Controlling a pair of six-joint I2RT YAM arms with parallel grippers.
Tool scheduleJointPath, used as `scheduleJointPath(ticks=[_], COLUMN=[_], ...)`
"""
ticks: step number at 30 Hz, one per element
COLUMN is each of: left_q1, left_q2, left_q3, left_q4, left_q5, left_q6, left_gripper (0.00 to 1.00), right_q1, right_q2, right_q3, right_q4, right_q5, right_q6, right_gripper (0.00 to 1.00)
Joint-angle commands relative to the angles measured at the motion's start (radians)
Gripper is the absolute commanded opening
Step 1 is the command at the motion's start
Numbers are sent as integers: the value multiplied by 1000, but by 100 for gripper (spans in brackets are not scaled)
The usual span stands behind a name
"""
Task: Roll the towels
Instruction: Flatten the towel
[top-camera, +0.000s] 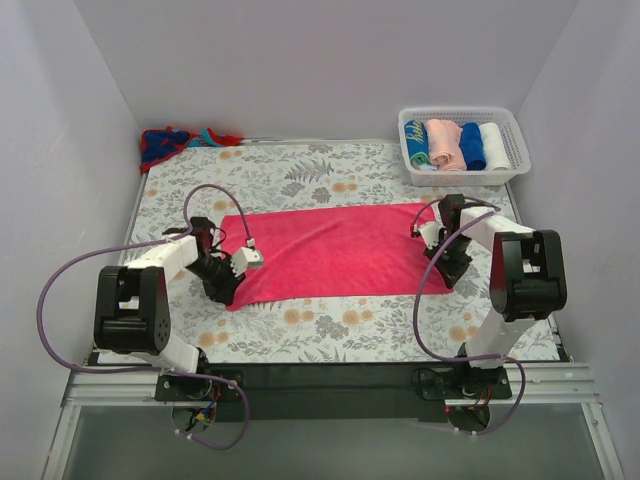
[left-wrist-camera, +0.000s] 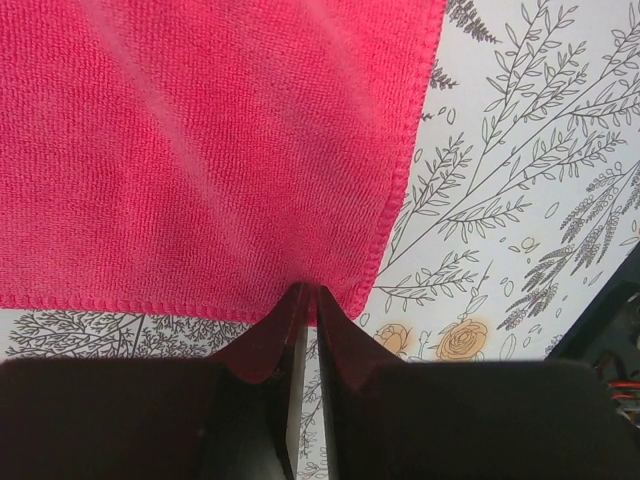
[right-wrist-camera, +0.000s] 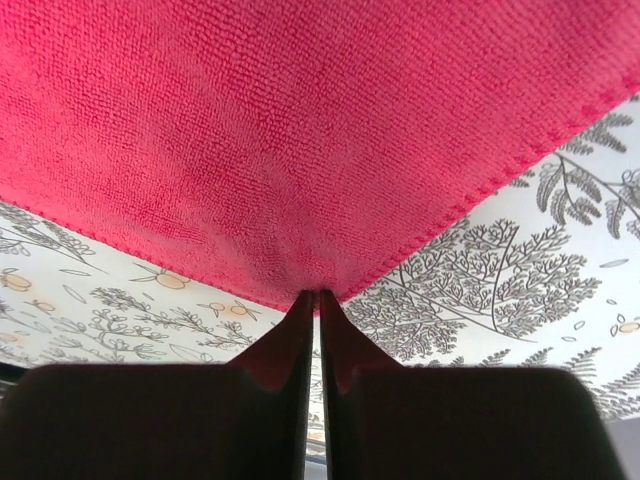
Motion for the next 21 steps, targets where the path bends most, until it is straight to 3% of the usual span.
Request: scheduleJointPath(ticks=[1, 10, 21], left_q1=[-1, 95, 123], left_q2=[31, 21, 32], left_q3=[-48, -52, -15], left_q4=[79, 37, -7], left_q5=[-133, -255, -264], left_q6=[16, 151, 206], left_gripper=[8, 2, 1], right_q1=[-8, -6, 150], right_q2=[23, -42, -103], right_q3=[-116, -204, -256], right_q4=[56, 73, -44], right_q5=[133, 257, 49], right_q6=[-43, -129, -122], right_gripper=[9, 9, 13])
